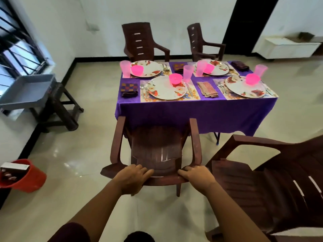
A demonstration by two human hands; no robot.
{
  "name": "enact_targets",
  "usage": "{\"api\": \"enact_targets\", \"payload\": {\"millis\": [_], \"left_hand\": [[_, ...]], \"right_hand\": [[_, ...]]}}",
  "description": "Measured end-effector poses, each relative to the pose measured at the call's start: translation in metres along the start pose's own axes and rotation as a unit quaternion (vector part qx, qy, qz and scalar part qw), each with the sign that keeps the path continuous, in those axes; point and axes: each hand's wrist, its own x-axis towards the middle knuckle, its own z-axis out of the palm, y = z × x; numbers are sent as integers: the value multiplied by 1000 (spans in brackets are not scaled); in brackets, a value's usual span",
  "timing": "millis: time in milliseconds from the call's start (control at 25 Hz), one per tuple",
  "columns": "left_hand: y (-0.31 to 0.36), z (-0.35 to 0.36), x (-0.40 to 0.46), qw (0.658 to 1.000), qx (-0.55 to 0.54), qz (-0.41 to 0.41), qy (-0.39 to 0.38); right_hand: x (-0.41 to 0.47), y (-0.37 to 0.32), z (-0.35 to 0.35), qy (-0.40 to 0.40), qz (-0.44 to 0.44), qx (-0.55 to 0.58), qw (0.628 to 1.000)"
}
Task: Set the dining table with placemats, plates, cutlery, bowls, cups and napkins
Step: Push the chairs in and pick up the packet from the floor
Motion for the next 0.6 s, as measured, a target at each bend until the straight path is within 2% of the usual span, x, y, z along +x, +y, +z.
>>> {"api": "enact_targets", "payload": {"millis": [120, 200, 280, 400, 600], "left_hand": [[-14, 3, 14, 999, 20, -27, -2], [-22, 8, 17, 999, 23, 0, 35], [-26, 10, 22, 998, 35, 33, 29], [-27, 13, 25, 997, -7, 62, 51], [-21, 6, 32, 994, -9, 101, 43]], "right_hand": [[11, 11, -5, 10, -5, -10, 1000], [14, 13, -6, 16, -8, -5, 1000], [16, 19, -5, 32, -7, 6, 999], [15, 23, 5, 47, -2, 9, 999], [13, 37, 15, -18, 11, -12, 1000]]}}
